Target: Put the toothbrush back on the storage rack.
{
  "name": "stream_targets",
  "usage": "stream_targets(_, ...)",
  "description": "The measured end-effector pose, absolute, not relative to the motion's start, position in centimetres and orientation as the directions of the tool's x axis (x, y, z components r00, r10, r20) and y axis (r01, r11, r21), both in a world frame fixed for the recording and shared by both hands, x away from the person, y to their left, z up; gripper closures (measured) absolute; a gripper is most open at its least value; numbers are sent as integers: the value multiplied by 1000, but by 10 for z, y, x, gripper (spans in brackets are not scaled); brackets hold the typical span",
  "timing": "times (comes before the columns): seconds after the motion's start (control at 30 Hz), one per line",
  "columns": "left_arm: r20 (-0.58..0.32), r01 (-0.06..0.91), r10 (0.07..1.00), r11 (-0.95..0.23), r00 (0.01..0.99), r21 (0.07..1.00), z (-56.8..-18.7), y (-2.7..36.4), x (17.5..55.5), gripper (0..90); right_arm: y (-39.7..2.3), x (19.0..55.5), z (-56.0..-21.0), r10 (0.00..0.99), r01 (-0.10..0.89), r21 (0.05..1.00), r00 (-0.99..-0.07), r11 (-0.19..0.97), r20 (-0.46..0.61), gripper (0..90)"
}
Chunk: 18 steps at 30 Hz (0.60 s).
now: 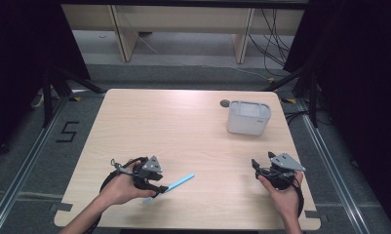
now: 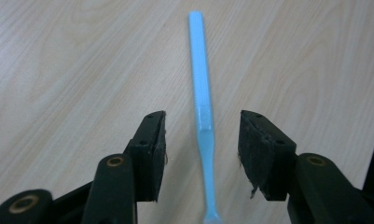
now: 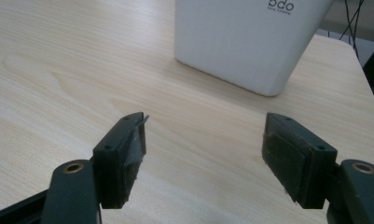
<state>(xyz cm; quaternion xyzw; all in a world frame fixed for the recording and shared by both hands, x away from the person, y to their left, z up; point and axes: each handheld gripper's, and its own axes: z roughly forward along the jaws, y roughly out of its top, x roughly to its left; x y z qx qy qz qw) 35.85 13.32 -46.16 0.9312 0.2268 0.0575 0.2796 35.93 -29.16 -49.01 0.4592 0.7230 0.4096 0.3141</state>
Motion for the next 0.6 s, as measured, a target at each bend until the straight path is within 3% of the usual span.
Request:
stream_targets(0.1, -32, 407, 454, -761, 890, 506, -461, 125, 363, 506, -293, 360, -491, 920, 405, 880, -384, 248, -83, 313)
stream_targets(0.2, -35, 409, 436, -812, 899, 416, -458, 117, 369, 502, -290, 359, -492, 923, 434, 872, -382, 224, -47, 312)
stream_targets(0.27, -6, 399, 424, -847, 906, 352, -459, 106, 374, 505, -293, 362, -493, 913, 409, 875, -399, 260, -85, 312)
stream_targets(0.43, 19, 392, 411, -882, 911, 261, -460, 92, 379, 557, -289, 360, -493, 918, 444, 868, -394, 224, -36, 312)
stream_targets(0.57, 4, 377, 385, -906, 923, 193, -463, 81, 385, 576, -288, 360, -493, 918, 446, 867, -395, 224, -34, 312)
stream_targets(0.6, 1, 375, 381, -910, 925, 179, -464, 79, 386, 589, -290, 362, -493, 909, 416, 872, -411, 259, -74, 312)
